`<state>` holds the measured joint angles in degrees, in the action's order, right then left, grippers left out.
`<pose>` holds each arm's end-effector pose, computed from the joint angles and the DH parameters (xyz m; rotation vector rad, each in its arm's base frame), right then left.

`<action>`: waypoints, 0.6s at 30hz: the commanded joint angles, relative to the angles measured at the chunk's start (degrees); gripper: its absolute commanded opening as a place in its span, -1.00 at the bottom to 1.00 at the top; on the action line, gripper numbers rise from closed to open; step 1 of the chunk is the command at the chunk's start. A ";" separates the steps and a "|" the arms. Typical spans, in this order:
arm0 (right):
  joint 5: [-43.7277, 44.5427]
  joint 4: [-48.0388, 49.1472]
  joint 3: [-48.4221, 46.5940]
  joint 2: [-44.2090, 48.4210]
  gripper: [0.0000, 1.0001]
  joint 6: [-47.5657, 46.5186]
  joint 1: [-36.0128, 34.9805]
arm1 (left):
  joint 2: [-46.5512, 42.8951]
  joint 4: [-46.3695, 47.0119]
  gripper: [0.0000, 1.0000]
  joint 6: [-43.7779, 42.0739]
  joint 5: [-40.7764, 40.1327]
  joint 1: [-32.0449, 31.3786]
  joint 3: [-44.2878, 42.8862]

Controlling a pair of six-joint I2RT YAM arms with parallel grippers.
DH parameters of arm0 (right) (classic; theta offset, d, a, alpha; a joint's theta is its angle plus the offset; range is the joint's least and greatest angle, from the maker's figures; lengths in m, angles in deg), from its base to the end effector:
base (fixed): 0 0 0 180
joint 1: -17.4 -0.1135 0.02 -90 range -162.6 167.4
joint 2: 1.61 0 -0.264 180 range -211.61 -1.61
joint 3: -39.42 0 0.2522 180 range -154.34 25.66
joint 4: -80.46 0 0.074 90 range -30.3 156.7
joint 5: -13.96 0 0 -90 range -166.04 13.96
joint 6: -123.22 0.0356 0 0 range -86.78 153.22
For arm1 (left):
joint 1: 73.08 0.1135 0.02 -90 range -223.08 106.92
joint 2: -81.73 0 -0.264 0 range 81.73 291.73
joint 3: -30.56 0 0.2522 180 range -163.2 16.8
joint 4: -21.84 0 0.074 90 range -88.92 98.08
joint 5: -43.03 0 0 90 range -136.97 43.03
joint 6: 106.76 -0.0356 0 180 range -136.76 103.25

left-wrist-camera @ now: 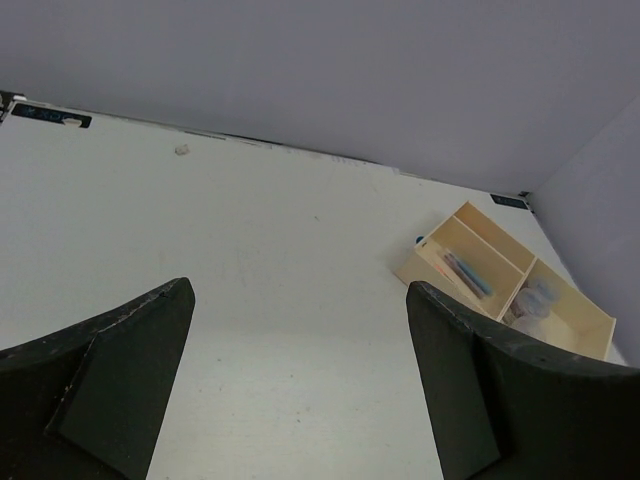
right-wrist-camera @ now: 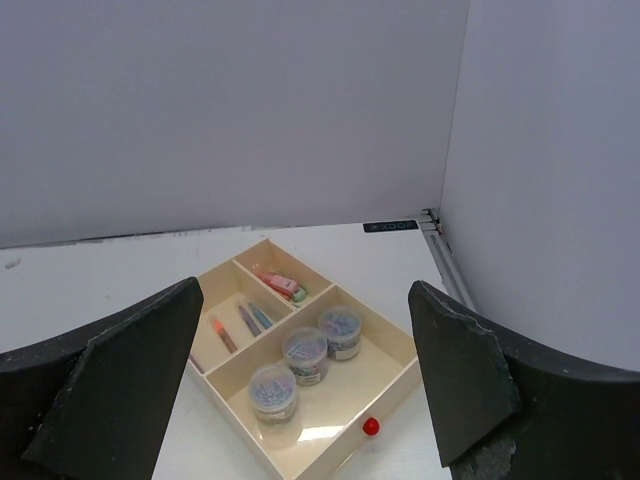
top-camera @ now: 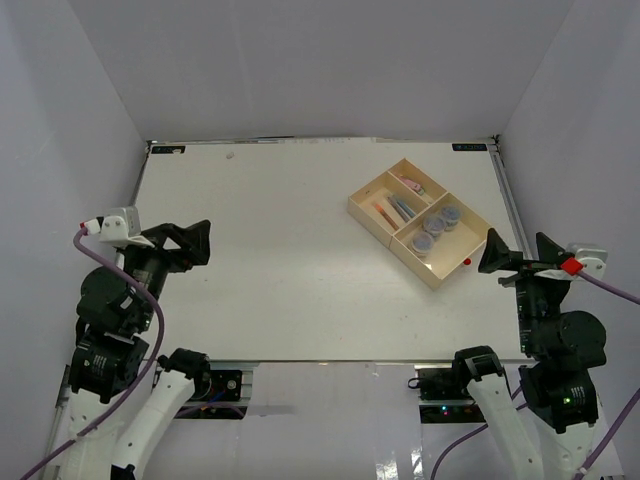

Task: Sort the stationery into containers
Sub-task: Reset both arms

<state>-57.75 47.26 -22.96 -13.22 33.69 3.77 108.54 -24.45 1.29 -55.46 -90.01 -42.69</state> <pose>0.0256 -0.0053 0.3945 0.1298 1.2735 0.0098 0.0660 -0.0146 0.4156 -0.1326 1.5742 -0.3632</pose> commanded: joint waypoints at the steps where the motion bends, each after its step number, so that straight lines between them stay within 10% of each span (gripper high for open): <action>1: 1.84 3.27 1.86 2.47 0.80 0.76 -0.70 | -1.58 -3.24 0.96 2.25 -2.15 0.23 3.67; 18: -1.32 3.45 5.99 9.15 0.80 -3.46 -0.96 | -3.16 -1.57 0.96 3.40 -0.47 0.23 10.88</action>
<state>-58.61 48.04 -17.23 -4.87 31.28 3.11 105.35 -26.66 4.30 -56.60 -90.01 -32.30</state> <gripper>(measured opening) 0.900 0.979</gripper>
